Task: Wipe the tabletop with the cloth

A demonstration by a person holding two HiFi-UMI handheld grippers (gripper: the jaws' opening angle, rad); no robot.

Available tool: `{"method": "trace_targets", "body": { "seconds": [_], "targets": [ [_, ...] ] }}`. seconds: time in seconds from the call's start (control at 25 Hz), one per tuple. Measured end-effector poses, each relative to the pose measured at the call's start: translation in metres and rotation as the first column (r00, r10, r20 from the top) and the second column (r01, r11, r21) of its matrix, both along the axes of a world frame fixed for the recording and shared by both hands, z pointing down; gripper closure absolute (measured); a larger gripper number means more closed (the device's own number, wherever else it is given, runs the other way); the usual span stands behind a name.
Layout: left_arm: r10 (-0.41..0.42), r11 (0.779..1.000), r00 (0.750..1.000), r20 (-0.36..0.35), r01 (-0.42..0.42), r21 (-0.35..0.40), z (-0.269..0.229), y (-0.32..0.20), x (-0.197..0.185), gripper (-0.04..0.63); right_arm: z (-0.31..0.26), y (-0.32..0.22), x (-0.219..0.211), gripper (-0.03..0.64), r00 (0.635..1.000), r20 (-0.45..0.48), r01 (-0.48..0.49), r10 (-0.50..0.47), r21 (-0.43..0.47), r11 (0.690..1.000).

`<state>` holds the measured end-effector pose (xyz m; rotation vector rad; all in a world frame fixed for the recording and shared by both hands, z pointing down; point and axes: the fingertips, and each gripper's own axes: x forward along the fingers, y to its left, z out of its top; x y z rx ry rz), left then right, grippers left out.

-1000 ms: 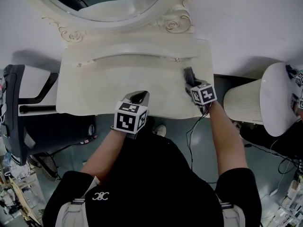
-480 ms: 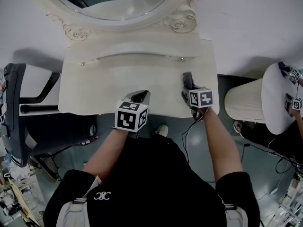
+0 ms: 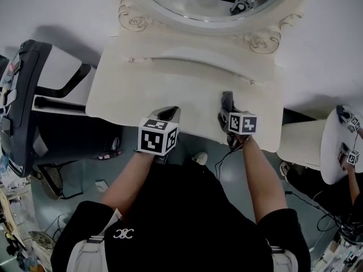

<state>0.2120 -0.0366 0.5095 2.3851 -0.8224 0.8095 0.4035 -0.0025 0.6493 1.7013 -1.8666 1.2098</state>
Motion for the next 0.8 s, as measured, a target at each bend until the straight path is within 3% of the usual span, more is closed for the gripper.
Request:
{"method": "trace_targets", "body": {
  "seconds": [0.2, 0.8],
  "targets": [
    [-0.093, 0.996, 0.996, -0.008, 0.093, -0.007, 0.001, -0.02, -0.052, 0.589, -0.001, -0.038, -0.064, 0.534, 0.997, 0.056, 0.061, -0.061, 0.003, 0.998],
    [-0.278, 0.96, 0.96, -0.023, 0.277, -0.035, 0.01, -0.075, -0.195, 0.589, -0.006, -0.123, -0.25, 0.534, 0.961, 0.073, 0.267, -0.267, 0.006, 0.964]
  ]
}}
